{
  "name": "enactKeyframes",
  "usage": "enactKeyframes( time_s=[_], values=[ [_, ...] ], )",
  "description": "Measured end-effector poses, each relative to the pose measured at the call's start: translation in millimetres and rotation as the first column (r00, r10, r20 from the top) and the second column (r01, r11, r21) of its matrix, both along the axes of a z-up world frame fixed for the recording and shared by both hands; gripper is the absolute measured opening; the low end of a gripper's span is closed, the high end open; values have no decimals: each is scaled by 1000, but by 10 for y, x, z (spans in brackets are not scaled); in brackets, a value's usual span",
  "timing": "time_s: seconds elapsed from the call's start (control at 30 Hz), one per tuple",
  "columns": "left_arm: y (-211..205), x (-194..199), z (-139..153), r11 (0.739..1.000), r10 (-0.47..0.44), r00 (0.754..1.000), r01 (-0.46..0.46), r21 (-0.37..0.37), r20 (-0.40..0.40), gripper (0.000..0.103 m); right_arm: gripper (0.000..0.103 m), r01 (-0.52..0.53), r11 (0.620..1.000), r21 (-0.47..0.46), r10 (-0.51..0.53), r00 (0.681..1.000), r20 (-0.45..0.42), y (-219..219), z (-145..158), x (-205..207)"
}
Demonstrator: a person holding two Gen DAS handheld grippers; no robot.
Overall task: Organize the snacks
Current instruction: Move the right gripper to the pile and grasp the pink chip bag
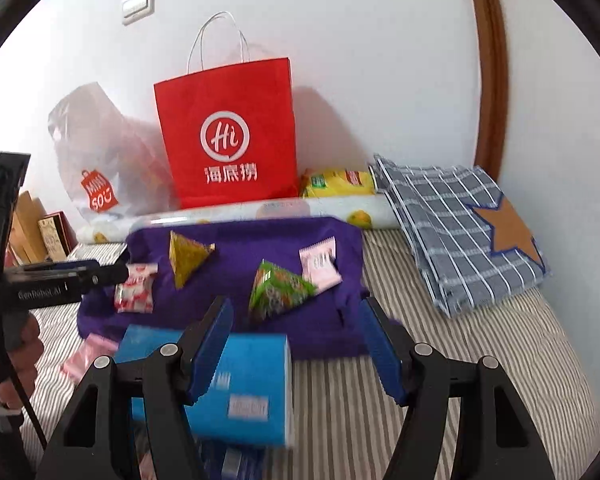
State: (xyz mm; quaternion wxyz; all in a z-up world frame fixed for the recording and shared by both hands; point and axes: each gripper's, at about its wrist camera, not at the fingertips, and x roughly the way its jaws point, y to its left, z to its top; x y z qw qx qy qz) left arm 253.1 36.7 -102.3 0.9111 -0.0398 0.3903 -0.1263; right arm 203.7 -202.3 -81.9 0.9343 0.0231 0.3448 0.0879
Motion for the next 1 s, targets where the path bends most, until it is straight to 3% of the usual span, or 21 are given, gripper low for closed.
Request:
enactKeyframes(
  time_s=[0.27, 0.43, 0.67, 0.77, 1.0],
  values=[
    [86, -331, -57, 999, -44, 998, 44, -21, -41, 79, 64, 18, 993, 120, -6, 996, -93, -85, -150, -429],
    [118, -492, -46, 999, -54, 998, 54, -3, -24, 79, 64, -1, 996, 90, 16, 986, -166, 23, -263, -581],
    [201, -609, -50, 998, -58, 998, 57, -7, -20, 79, 64, -18, 993, 120, 44, 974, -223, 252, -459, -735],
    [282, -659, -65, 999, -49, 999, 48, -12, -15, 79, 72, -25, 990, 141, 58, 971, -234, 332, -529, -744],
    [449, -705, -105, 999, -17, 1000, 16, -31, -25, 79, 73, -70, 987, 142, 103, 965, -242, 535, -546, -721]
  ],
)
